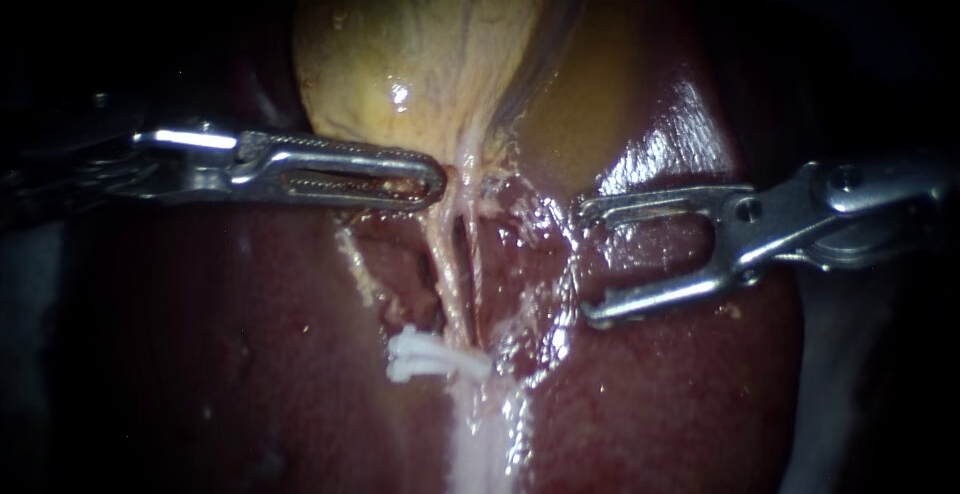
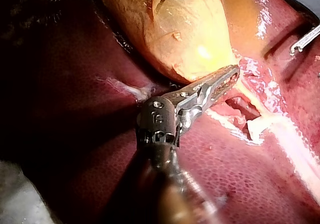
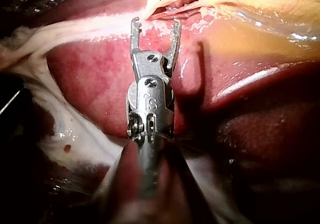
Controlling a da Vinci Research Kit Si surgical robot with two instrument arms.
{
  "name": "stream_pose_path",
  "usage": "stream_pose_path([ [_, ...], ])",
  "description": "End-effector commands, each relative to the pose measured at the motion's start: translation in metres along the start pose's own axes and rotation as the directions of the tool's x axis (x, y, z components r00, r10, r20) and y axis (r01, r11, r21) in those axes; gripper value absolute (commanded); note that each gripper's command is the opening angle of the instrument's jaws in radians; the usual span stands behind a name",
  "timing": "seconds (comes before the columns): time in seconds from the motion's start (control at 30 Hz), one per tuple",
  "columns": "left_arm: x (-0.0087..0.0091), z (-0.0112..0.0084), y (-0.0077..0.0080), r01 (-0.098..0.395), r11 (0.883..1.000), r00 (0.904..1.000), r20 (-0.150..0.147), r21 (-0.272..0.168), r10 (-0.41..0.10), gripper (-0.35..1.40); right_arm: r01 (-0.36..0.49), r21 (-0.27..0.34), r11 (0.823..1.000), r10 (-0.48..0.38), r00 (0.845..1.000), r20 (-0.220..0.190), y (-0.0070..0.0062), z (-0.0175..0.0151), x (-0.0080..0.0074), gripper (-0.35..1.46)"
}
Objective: Going back second clip left tube
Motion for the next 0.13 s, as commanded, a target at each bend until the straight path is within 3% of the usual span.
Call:
stream_pose_path([
  [0.03, 0.0000, 0.0000, 0.0000, 0.000, 1.000, 1.0000, 0.000, 0.000, 0.000, -0.35, 0.000, 0.001, 1.000, 0.000, 1.000, 0.001, 0.0000, 0.0000, 0.0000, 0.50],
  [0.13, 0.0000, 0.0000, 0.0000, 0.000, 1.000, 1.0000, 0.000, 0.000, 0.000, -0.35, 0.000, 0.001, 1.000, 0.000, 1.000, 0.001, 0.0000, 0.0000, 0.0000, 0.50],
])
